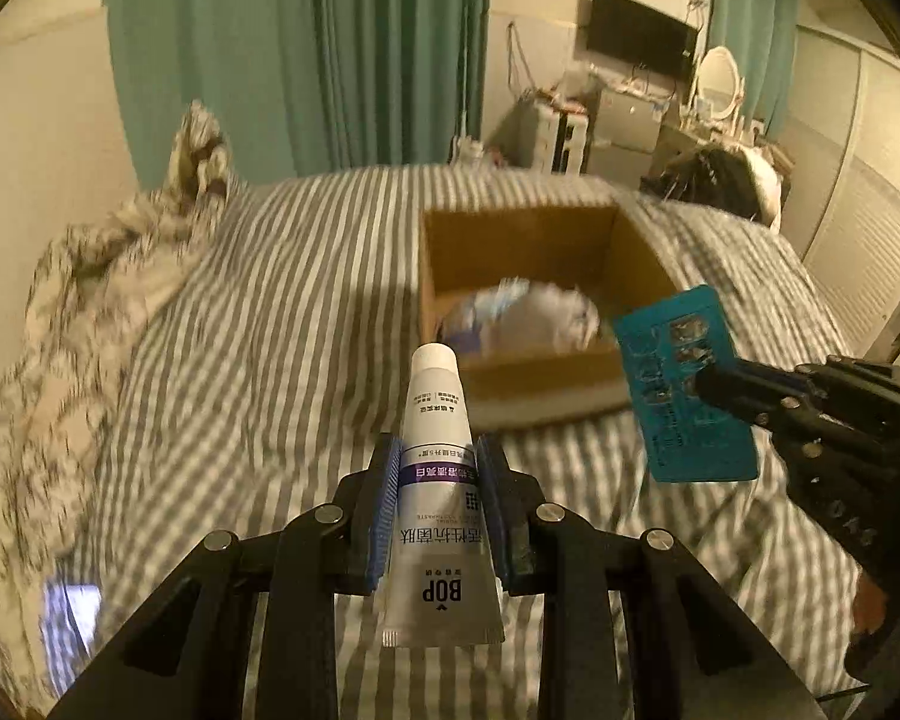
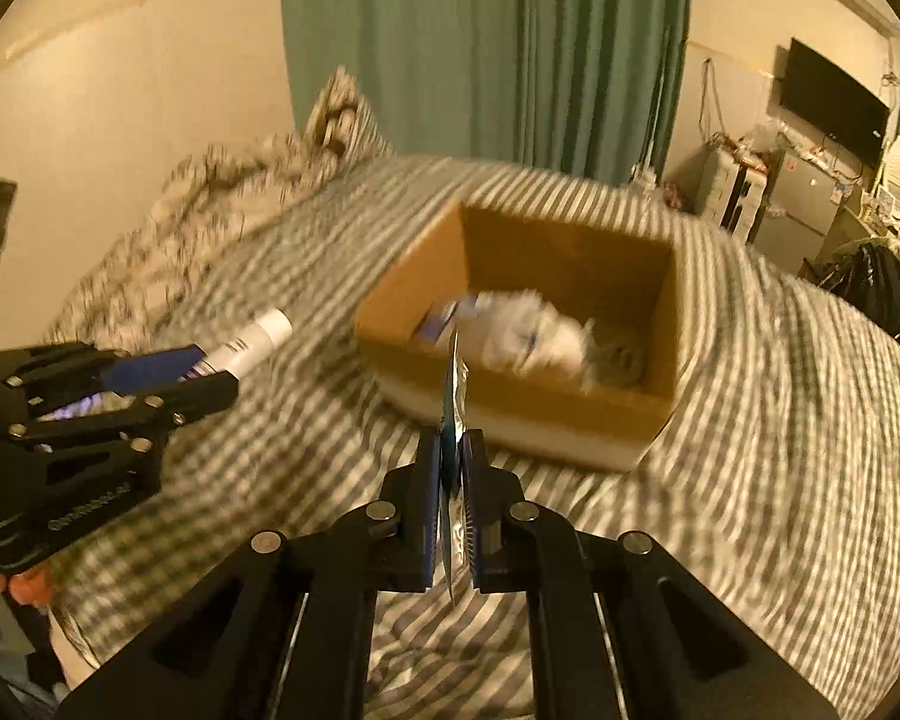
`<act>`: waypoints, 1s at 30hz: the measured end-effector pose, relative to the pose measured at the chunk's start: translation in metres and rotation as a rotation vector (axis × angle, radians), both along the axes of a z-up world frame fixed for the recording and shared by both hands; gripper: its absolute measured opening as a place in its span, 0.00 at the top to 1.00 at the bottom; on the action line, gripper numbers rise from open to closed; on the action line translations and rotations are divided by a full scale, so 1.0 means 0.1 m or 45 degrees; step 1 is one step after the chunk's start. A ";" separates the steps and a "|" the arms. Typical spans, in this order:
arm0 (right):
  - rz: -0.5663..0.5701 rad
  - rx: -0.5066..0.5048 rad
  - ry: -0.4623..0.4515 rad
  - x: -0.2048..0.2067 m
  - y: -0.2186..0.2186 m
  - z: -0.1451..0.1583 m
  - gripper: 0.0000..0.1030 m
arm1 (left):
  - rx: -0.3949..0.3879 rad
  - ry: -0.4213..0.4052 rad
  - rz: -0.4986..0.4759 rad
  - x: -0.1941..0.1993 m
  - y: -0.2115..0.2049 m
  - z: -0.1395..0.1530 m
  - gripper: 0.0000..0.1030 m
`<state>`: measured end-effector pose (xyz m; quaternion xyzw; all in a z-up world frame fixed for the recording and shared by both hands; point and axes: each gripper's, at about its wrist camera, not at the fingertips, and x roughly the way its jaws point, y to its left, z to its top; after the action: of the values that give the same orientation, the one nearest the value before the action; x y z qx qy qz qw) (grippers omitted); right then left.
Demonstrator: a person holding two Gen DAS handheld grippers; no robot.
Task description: Organize objects
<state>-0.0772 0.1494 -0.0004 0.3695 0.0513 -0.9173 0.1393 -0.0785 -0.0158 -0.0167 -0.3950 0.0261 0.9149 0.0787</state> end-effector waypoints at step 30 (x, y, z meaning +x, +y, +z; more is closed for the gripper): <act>-0.238 -0.015 -0.010 -1.54 0.67 -0.14 0.72 | 0.010 -0.049 -0.130 -1.83 0.87 -0.35 0.52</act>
<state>-0.2314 0.2167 -0.0145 0.3754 0.0106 -0.9251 0.0556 -0.2618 0.0713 -0.0513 -0.4104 0.0410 0.9020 0.1274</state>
